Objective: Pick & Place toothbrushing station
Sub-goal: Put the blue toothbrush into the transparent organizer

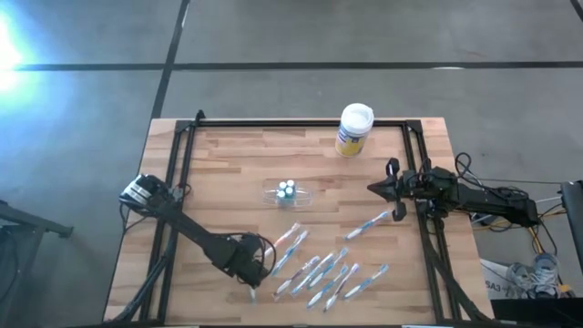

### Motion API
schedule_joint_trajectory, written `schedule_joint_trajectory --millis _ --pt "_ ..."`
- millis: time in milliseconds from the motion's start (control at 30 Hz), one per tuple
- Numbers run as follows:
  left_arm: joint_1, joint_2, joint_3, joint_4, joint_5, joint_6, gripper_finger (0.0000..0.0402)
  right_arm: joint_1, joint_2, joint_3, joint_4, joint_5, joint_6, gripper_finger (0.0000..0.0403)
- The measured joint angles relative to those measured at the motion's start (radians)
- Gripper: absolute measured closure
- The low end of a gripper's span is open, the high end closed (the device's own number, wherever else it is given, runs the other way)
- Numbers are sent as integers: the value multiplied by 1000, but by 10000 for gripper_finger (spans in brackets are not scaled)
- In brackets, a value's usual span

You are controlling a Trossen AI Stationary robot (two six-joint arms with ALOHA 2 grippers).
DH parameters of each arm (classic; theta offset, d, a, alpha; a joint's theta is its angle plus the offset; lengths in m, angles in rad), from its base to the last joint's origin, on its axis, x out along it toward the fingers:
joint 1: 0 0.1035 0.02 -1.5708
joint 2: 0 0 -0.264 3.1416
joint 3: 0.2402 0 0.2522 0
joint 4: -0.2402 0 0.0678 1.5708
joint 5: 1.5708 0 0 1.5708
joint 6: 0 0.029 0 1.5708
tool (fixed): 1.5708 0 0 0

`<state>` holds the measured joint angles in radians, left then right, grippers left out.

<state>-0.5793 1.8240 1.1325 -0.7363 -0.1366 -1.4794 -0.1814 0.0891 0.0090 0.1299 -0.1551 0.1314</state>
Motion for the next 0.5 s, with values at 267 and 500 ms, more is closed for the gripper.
schedule_joint_trajectory --millis 267,500 --pt "7 1 -2 -98 19 86 177 0 0 0 -3 0 8 394" --pt "16 2 3 -95 22 172 248 0 0 0 -3 0 8 394"
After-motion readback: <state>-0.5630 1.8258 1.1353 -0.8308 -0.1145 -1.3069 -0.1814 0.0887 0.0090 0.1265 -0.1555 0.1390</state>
